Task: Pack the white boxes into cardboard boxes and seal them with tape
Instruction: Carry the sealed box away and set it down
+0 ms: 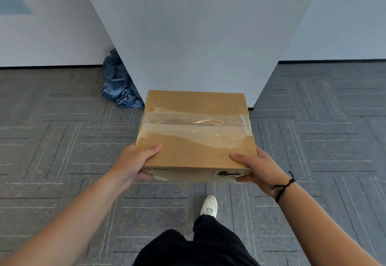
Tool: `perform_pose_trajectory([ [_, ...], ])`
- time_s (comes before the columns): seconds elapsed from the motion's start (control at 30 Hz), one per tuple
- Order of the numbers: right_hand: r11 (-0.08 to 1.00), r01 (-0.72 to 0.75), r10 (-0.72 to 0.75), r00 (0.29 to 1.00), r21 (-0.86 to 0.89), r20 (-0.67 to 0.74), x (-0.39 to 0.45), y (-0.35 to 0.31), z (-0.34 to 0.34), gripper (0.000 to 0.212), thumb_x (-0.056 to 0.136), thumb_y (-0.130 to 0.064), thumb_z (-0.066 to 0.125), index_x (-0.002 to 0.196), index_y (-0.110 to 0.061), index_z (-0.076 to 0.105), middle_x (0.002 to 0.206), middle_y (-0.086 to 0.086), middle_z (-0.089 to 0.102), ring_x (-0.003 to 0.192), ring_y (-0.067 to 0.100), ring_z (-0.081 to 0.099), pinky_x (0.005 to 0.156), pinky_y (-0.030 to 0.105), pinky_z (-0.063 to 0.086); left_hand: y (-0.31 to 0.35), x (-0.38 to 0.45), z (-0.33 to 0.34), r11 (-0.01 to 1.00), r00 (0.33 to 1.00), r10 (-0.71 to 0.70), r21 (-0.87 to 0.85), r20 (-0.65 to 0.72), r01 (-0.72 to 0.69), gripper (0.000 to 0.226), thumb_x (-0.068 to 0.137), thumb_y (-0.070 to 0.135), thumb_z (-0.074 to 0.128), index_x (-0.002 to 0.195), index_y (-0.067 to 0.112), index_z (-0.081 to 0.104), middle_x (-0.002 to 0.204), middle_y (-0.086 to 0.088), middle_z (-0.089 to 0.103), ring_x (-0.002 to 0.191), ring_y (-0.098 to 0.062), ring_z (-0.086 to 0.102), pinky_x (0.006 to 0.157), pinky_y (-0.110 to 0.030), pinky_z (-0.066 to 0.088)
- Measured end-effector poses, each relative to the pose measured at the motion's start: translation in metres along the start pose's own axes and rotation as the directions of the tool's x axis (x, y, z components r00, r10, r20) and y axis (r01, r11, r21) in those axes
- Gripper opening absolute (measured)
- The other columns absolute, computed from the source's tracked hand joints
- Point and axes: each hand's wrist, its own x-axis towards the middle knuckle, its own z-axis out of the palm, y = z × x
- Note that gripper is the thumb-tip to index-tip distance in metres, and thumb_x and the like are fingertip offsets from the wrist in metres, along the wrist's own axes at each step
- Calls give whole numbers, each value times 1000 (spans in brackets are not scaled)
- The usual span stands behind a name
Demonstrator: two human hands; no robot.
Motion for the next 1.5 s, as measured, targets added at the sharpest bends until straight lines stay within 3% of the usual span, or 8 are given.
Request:
perform_pose_trajectory([
  [0.27, 999, -51, 50, 998, -10, -37, 153, -93, 3, 70, 63, -31, 86, 127, -19, 59, 116, 6, 73, 104, 30, 70, 92, 62, 54, 100, 147, 0, 998, 997, -51, -28, 57, 52, 37, 86, 32, 78, 118, 21, 63, 112, -3, 74, 107, -25, 70, 93, -58, 56],
  [0.5, 998, -68, 69, 991, 14, -118, 309, -102, 8, 66, 68, -26, 84, 127, -17, 59, 116, 6, 73, 108, 36, 69, 94, 62, 50, 128, 324, 0, 996, 983, -91, 3, 161, 92, 33, 88, 28, 75, 117, 21, 60, 118, -3, 70, 110, -24, 67, 99, -59, 52],
  [0.67, 994, -109, 109, 988, 7, -108, 403, -94, 5, 64, 69, -25, 82, 128, -18, 59, 117, 5, 73, 107, 32, 70, 95, 59, 53, 125, 418, 0, 990, 973, -140, 13, 185, 140, 54, 80, 32, 79, 127, 19, 57, 123, -3, 69, 114, -25, 66, 100, -60, 51],
  [0.83, 988, -153, 153, 983, 10, -97, 501, -59, -1, 64, 68, -23, 82, 127, -21, 59, 118, 4, 72, 109, 30, 69, 95, 54, 55, 86, 511, 4, 985, 973, -165, -14, 162, 169, 60, 77, 30, 81, 130, 17, 55, 126, -3, 68, 116, -24, 66, 101, -60, 51],
  [1.0, 978, -210, 207, 970, -13, -131, 599, 8, -18, 50, 77, -10, 79, 121, -24, 59, 118, 3, 71, 114, 30, 65, 102, 56, 49, 22, 609, 21, 985, 974, -168, -18, 154, 173, 65, 73, 32, 83, 130, 18, 56, 124, 0, 71, 115, -21, 68, 103, -58, 50],
  [1.2, 964, -267, 264, 955, -2, -137, 700, 102, -38, 69, 63, -11, 79, 128, -20, 58, 118, 3, 72, 114, 29, 65, 103, 53, 48, -77, 714, 45, 980, 971, -196, -1, 135, 198, 51, 81, 20, 81, 126, 18, 56, 123, 1, 69, 115, -20, 66, 104, -56, 49],
  [1.5, 945, -325, 316, 934, -27, -164, 811, 215, -72, 65, 70, -6, 80, 128, -22, 57, 121, 3, 69, 114, 28, 63, 102, 54, 49, -185, 828, 77, 976, 962, -217, 35, 169, 214, 54, 82, 21, 80, 131, 21, 55, 125, 4, 68, 113, -16, 68, 102, -50, 53],
])
